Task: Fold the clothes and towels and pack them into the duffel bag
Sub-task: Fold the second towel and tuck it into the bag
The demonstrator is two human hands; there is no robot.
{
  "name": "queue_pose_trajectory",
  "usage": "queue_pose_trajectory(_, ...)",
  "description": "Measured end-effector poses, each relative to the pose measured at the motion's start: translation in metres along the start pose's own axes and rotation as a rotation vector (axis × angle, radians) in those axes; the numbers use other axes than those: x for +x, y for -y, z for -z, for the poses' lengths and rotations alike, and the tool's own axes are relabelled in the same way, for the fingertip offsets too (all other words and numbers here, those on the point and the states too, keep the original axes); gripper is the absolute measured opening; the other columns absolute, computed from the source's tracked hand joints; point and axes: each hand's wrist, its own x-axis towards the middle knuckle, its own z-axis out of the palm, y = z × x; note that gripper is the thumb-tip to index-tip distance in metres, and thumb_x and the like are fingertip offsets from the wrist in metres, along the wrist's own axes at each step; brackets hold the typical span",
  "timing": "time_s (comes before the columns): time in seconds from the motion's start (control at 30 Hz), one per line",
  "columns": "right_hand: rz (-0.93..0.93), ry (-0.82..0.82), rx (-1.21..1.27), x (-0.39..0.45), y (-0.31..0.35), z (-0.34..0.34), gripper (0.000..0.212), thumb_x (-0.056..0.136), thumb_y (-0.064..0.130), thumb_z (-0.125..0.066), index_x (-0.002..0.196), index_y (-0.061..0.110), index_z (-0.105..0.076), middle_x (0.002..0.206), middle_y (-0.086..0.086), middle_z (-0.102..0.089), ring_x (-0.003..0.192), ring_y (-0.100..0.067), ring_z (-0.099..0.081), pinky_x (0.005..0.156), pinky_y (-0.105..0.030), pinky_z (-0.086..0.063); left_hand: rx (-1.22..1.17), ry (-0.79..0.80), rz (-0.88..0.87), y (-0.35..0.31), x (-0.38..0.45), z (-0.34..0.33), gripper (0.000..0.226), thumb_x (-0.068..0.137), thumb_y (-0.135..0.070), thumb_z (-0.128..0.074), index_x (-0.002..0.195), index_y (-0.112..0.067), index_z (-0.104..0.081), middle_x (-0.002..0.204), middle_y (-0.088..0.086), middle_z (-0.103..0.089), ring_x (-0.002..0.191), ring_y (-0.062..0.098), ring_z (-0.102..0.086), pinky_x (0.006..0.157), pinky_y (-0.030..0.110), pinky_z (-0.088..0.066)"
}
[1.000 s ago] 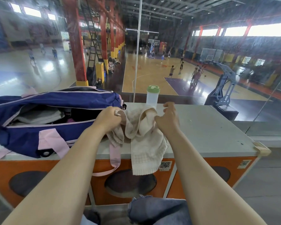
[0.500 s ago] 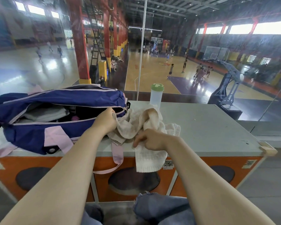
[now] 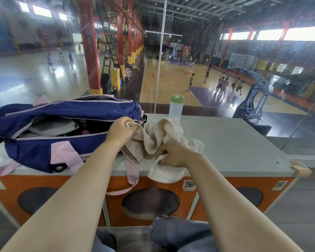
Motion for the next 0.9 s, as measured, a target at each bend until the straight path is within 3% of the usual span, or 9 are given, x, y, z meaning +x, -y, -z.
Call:
queue_pose_trajectory(0.07,-0.018,-0.188,0.159,-0.001,-0.003,0.008,0.023,0.084,0.028,-0.056,0.063,0.027,-0.048,0.073,0.003,-0.053,0.069,-0.014,-0.049,0.061,-0.026,-0.042,-0.162,-0.023,0.016,-0.003,0.0,0.0,0.015,0.083,-0.032,-0.069,0.089,-0.018,-0.07,0.089,0.002,-0.07,0.09,0.024,-0.064,0.075,0.036,-0.05)
queue_pose_trajectory(0.17,-0.075,-0.428,0.367,-0.001,-0.004,0.017,0.022,0.088,0.029,-0.054,0.067,0.024,-0.05,0.076,0.003,-0.053,0.066,-0.012,-0.049,0.055,-0.023,-0.034,-0.391,0.043,0.073,-0.011,-0.001,-0.001,0.017,0.082,-0.034,-0.073,0.093,-0.02,-0.075,0.091,0.005,-0.074,0.095,0.026,-0.067,0.087,0.041,-0.054)
queue_pose_trajectory(0.33,-0.093,-0.648,0.444,-0.002,0.012,0.025,0.042,0.087,0.025,-0.053,0.051,0.023,-0.032,0.051,0.007,-0.037,0.056,-0.011,-0.037,0.057,-0.027,-0.026,-0.64,0.177,0.184,-0.028,-0.005,-0.01,0.023,0.09,-0.037,-0.065,0.097,-0.016,-0.074,0.094,0.008,-0.076,0.098,0.028,-0.069,0.096,0.046,-0.051)
queue_pose_trajectory(0.4,-0.043,-0.69,0.442,-0.003,0.02,0.027,0.039,0.085,0.023,-0.053,0.052,0.02,-0.033,0.048,0.004,-0.037,0.052,-0.009,-0.035,0.054,-0.026,-0.026,-0.73,0.22,0.206,-0.037,-0.009,-0.015,0.026,0.096,-0.035,-0.057,0.094,-0.013,-0.071,0.083,0.006,-0.076,0.089,0.024,-0.07,0.088,0.039,-0.054)
queue_pose_trajectory(0.5,0.072,-0.668,0.484,-0.003,0.027,0.027,0.015,0.085,0.022,-0.052,0.07,0.023,-0.055,0.059,0.012,-0.053,0.058,-0.004,-0.048,0.058,-0.023,-0.037,-0.869,0.332,0.251,-0.047,-0.016,-0.017,0.038,0.104,-0.033,-0.039,0.091,-0.01,-0.067,0.073,0.004,-0.075,0.067,0.014,-0.072,0.071,0.03,-0.053)
queue_pose_trajectory(0.57,0.133,-0.652,0.612,-0.003,0.031,0.027,0.02,0.086,0.015,-0.053,0.084,0.032,-0.064,0.069,0.02,-0.06,0.061,0.002,-0.052,0.058,-0.014,-0.037,-0.918,0.383,0.25,-0.047,-0.018,-0.015,0.044,0.105,-0.037,-0.033,0.102,-0.008,-0.067,0.083,0.006,-0.076,0.076,0.014,-0.074,0.076,0.03,-0.051)
queue_pose_trajectory(0.63,0.157,-0.661,0.721,-0.001,0.035,0.028,0.023,0.085,0.007,-0.053,0.087,0.025,-0.068,0.074,0.018,-0.062,0.062,0.004,-0.051,0.061,-0.011,-0.037,-0.941,0.397,0.256,-0.047,-0.019,-0.012,0.048,0.104,-0.04,-0.032,0.11,-0.007,-0.066,0.095,0.008,-0.076,0.089,0.017,-0.072,0.083,0.032,-0.051)
queue_pose_trajectory(0.77,0.118,-0.634,0.838,0.004,0.039,0.029,0.016,0.089,0.016,-0.055,0.077,0.021,-0.064,0.07,0.015,-0.057,0.066,-0.001,-0.05,0.065,-0.019,-0.041,-0.951,0.443,0.245,-0.044,-0.023,-0.017,0.052,0.103,-0.045,-0.03,0.105,-0.01,-0.069,0.107,0.012,-0.073,0.104,0.023,-0.067,0.096,0.035,-0.047)
queue_pose_trajectory(0.9,0.054,-0.686,0.929,0.007,0.039,0.029,0.024,0.089,0.022,-0.059,0.066,0.028,-0.058,0.06,0.021,-0.054,0.064,-0.001,-0.05,0.066,-0.02,-0.041,-0.955,0.47,0.222,-0.045,-0.026,-0.02,0.06,0.101,-0.052,-0.024,0.118,-0.009,-0.063,0.117,0.015,-0.069,0.113,0.025,-0.063,0.103,0.036,-0.043)
